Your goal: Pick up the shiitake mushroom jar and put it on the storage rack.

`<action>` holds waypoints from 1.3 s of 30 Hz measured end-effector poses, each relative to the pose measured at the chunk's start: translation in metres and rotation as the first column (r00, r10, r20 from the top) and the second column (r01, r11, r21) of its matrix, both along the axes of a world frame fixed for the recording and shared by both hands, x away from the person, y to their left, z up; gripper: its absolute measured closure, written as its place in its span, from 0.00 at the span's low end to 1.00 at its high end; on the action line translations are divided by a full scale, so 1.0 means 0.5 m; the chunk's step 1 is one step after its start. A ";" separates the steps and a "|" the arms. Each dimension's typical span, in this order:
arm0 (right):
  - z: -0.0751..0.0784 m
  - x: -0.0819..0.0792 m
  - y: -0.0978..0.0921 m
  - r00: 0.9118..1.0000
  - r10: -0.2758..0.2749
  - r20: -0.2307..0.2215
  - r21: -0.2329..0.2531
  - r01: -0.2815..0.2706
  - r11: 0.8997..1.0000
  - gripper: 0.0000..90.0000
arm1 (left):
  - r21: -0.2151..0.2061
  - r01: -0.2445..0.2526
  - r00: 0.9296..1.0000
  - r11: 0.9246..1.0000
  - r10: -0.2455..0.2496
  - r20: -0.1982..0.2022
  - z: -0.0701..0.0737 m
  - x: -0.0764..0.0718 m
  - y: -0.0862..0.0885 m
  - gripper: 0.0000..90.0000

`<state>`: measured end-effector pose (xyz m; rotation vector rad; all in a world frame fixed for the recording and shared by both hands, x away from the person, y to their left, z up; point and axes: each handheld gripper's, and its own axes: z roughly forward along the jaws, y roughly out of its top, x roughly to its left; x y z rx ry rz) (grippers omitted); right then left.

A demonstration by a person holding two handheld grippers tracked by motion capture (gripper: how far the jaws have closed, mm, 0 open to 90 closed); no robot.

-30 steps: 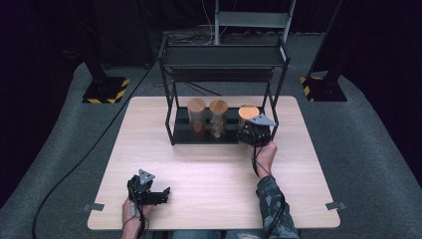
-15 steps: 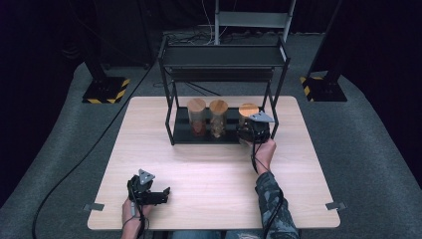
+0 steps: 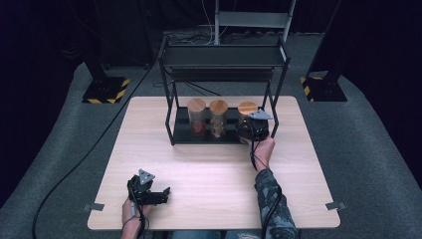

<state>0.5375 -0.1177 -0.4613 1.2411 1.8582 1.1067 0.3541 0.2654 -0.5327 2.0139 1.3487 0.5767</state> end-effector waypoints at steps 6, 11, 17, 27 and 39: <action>-0.003 0.008 0.000 1.000 -0.006 -0.003 -0.012 0.006 1.000 0.27 | 0.000 0.000 1.000 1.000 0.000 0.000 0.000 0.000 0.000 0.00; -0.005 0.012 0.000 1.000 -0.011 -0.004 -0.015 0.011 1.000 0.27 | 0.000 0.000 1.000 1.000 0.000 0.000 0.000 0.000 0.000 0.00; -0.010 0.021 0.002 1.000 -0.013 -0.009 -0.022 0.013 1.000 0.27 | 0.000 0.000 1.000 1.000 0.000 0.000 0.000 0.000 0.000 0.00; -0.015 0.033 0.003 1.000 -0.015 -0.019 -0.041 0.014 0.999 0.27 | 0.000 0.000 1.000 1.000 0.000 0.000 0.000 0.000 0.000 0.00; -0.024 0.049 0.004 0.999 -0.024 -0.026 -0.034 0.023 0.999 0.27 | 0.000 0.000 1.000 1.000 0.000 0.000 0.000 0.000 0.000 0.00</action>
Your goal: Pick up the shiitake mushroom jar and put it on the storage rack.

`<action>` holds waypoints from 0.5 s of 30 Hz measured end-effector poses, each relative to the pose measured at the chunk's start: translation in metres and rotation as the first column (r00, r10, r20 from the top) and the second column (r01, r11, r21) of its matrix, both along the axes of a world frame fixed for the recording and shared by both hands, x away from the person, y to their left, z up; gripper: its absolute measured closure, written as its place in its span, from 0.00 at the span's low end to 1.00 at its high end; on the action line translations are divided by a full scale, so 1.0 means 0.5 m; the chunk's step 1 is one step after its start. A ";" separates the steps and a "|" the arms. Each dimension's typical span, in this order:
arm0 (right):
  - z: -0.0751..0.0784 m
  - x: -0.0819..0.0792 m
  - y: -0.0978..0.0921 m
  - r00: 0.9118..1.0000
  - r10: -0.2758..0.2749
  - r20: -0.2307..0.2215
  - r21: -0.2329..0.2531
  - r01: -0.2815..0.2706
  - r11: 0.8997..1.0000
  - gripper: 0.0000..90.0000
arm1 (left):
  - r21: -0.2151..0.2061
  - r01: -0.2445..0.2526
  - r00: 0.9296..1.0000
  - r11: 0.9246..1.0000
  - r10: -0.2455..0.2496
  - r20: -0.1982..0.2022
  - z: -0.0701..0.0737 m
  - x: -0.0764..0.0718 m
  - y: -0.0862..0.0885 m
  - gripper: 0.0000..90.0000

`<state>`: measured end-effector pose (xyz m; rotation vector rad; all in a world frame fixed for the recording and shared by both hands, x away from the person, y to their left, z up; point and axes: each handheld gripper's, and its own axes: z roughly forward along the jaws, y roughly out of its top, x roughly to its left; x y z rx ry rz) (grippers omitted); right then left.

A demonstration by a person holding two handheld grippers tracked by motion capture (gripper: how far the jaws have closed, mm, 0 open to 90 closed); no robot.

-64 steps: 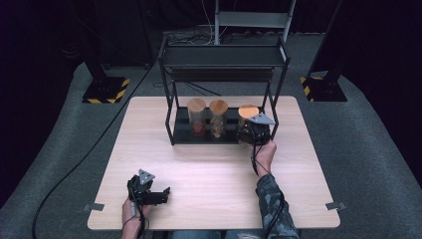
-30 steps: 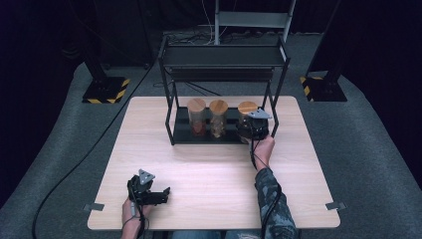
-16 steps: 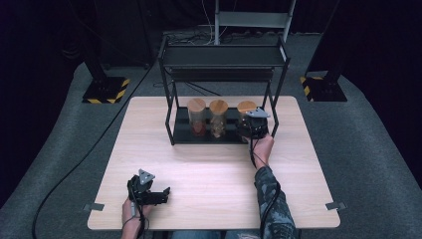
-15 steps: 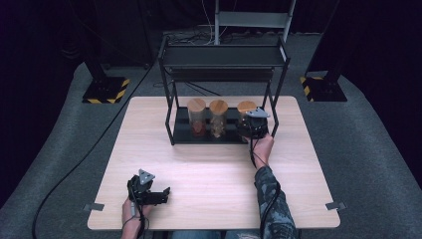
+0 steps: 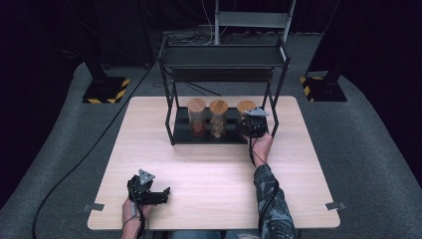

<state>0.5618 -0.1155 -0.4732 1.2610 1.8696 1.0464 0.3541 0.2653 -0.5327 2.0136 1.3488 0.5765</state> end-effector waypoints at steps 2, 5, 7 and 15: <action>-0.001 0.001 -0.001 1.000 -0.002 0.001 0.007 0.002 1.000 0.27 | 0.000 0.000 1.000 1.000 0.000 0.000 0.000 0.000 0.000 0.00; -0.003 0.001 -0.001 1.000 -0.003 0.004 0.015 0.003 1.000 0.27 | 0.000 0.000 1.000 1.000 0.000 0.000 0.000 0.000 0.000 0.00; -0.004 0.001 -0.002 1.000 -0.005 0.004 0.027 0.005 1.000 0.27 | 0.001 0.000 1.000 1.000 0.000 0.000 0.000 0.000 0.000 0.00; -0.019 0.003 -0.007 1.000 0.004 0.025 0.095 -0.006 0.995 0.27 | 0.000 0.000 1.000 1.000 0.000 0.000 0.000 0.000 0.000 0.00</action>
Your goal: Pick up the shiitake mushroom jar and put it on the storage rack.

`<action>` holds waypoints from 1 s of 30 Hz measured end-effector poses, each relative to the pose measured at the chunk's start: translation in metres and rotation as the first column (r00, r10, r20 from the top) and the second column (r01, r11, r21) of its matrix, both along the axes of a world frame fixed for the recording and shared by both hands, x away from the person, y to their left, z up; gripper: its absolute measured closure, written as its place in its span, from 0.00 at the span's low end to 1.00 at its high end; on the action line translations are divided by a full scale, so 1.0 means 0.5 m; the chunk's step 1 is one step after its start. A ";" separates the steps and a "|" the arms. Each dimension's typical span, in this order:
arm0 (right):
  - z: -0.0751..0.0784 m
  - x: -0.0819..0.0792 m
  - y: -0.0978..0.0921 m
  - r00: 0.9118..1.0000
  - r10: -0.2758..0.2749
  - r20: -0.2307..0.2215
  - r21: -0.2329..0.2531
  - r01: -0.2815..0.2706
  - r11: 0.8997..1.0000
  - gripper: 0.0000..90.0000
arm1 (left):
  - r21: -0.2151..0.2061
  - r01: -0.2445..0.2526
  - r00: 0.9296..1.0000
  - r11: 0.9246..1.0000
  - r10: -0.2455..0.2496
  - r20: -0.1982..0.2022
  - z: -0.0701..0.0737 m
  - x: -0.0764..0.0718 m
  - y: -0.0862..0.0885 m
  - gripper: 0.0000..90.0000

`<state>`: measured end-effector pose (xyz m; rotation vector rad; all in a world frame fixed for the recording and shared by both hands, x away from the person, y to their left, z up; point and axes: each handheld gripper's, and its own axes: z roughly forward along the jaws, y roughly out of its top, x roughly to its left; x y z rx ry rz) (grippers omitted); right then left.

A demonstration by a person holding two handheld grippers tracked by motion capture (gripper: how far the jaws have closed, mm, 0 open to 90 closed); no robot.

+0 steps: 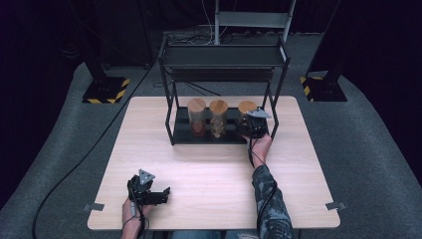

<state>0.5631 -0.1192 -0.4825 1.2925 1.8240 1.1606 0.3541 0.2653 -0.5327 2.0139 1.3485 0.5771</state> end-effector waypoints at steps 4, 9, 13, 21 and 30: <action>-0.001 0.001 0.004 1.000 -0.004 0.004 0.000 0.004 1.000 0.27 | 0.000 0.000 1.000 1.000 0.000 0.000 0.000 0.000 0.000 0.00; -0.002 0.003 0.010 1.000 0.005 0.006 -0.004 -0.005 1.000 0.27 | 0.000 0.000 1.000 1.000 0.000 0.000 0.000 0.000 0.000 0.00; -0.001 0.005 0.013 1.000 0.007 0.004 -0.004 -0.007 1.000 0.27 | 0.000 0.000 1.000 1.000 0.000 0.000 0.000 0.000 0.000 0.00; 0.000 0.007 0.019 1.000 0.012 -0.003 -0.009 -0.012 1.000 0.27 | 0.000 0.000 1.000 1.000 0.000 0.000 0.000 0.000 0.000 0.00; 0.001 0.007 0.019 1.000 0.014 -0.007 -0.012 -0.014 1.000 0.27 | 0.000 0.000 1.000 1.000 0.000 0.000 0.000 0.000 0.000 0.00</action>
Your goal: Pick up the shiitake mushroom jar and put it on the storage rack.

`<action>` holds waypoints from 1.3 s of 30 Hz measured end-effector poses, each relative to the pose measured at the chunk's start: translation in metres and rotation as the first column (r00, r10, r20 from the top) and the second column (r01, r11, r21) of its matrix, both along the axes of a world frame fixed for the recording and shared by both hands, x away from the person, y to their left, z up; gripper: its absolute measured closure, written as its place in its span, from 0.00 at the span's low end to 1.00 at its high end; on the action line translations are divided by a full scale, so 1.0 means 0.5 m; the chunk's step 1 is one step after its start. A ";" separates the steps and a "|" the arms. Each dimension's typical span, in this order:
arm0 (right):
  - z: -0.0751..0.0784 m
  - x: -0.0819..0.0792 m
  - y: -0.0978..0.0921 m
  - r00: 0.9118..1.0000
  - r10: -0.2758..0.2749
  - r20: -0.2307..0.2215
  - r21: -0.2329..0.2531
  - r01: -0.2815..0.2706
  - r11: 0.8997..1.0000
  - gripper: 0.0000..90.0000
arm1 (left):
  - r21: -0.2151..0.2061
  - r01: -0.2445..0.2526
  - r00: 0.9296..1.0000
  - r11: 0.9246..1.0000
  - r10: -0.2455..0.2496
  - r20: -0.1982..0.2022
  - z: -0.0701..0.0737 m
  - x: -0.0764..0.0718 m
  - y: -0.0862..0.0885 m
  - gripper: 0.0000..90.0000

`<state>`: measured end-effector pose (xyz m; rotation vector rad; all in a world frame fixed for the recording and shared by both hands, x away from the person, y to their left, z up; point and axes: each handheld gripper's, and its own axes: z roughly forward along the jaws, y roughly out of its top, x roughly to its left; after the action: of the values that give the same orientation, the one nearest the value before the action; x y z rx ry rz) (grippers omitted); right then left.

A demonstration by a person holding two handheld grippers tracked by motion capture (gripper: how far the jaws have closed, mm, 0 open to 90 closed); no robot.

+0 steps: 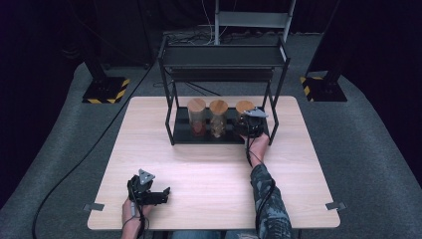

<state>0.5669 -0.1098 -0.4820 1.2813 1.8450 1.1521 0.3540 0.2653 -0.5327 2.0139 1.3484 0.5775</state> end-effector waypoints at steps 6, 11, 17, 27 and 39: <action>0.001 0.001 -0.001 1.000 0.005 -0.004 -0.003 -0.005 1.000 0.27 | 0.000 0.001 1.000 1.000 -0.001 0.000 0.000 0.000 0.000 0.00; 0.001 0.001 -0.001 1.000 0.007 -0.005 -0.004 -0.007 1.000 0.27 | 0.000 0.000 1.000 1.000 0.000 0.000 0.000 0.000 0.000 0.00; 0.002 0.002 -0.001 1.000 0.009 -0.008 -0.005 -0.009 1.000 0.27 | 0.000 0.001 1.000 1.000 -0.001 0.000 0.000 0.000 0.000 0.00; 0.006 0.003 -0.002 0.999 0.014 -0.030 -0.008 -0.015 1.000 0.23 | 0.000 0.004 1.000 1.000 -0.004 0.000 0.000 0.000 0.000 0.00; 0.021 -0.011 -0.010 0.985 -0.006 -0.173 -0.045 -0.002 0.999 0.00 | 0.000 0.005 1.000 1.000 -0.005 0.000 0.000 0.000 0.000 0.00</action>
<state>0.5614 -0.1150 -0.4714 1.3953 1.9819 1.0194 0.3540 0.2651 -0.5327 2.0165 1.3435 0.5752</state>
